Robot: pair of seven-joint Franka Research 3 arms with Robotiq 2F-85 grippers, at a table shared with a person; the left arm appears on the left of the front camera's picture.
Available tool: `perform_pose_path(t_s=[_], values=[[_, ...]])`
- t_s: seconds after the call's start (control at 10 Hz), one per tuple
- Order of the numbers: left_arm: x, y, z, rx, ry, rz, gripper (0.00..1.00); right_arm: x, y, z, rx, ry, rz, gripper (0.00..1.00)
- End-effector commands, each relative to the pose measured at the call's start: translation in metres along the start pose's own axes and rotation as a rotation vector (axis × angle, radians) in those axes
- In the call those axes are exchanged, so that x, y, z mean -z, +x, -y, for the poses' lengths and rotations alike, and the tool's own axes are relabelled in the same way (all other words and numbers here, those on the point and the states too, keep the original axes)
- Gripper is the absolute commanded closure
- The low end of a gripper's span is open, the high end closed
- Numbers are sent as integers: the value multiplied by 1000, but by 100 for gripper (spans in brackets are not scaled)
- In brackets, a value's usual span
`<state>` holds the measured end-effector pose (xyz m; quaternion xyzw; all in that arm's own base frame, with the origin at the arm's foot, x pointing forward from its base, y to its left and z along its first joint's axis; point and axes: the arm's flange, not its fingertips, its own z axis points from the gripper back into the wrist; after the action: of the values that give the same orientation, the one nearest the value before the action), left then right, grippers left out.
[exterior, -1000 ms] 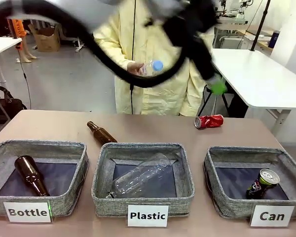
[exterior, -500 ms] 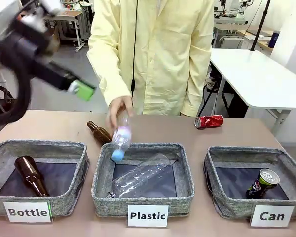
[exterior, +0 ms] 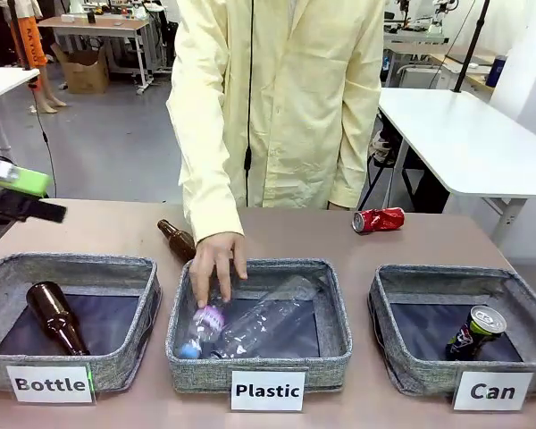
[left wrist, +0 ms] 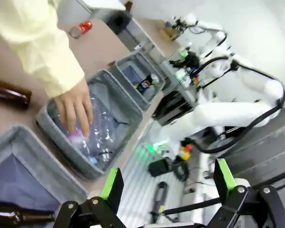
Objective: Sort the can waste into the basket.
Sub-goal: Pick up the can waste from the table and place it in the right Fabric basket.
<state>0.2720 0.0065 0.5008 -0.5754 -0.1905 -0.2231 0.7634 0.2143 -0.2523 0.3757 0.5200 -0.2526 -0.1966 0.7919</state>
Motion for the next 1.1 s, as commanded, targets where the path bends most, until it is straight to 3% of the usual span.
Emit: perform_pose_path(t_s=[0.0, 0.1, 0.3, 0.4, 1.0], values=[[13, -78, -12, -240, -76, 28, 0, -1, 2, -1, -26, 19, 16, 0], [13, -92, -21, -363, -62, 7, 0, -1, 2, -1, -26, 19, 16, 0], [15, -106, -39, -477, -46, -27, 0, -1, 2, -1, -26, 19, 16, 0], [-31, -33, -35, -344, -70, -2, 0, -1, 2, -1, -26, 19, 16, 0], [-31, -33, -35, -344, -70, -2, 0, -1, 2, -1, -26, 19, 16, 0]])
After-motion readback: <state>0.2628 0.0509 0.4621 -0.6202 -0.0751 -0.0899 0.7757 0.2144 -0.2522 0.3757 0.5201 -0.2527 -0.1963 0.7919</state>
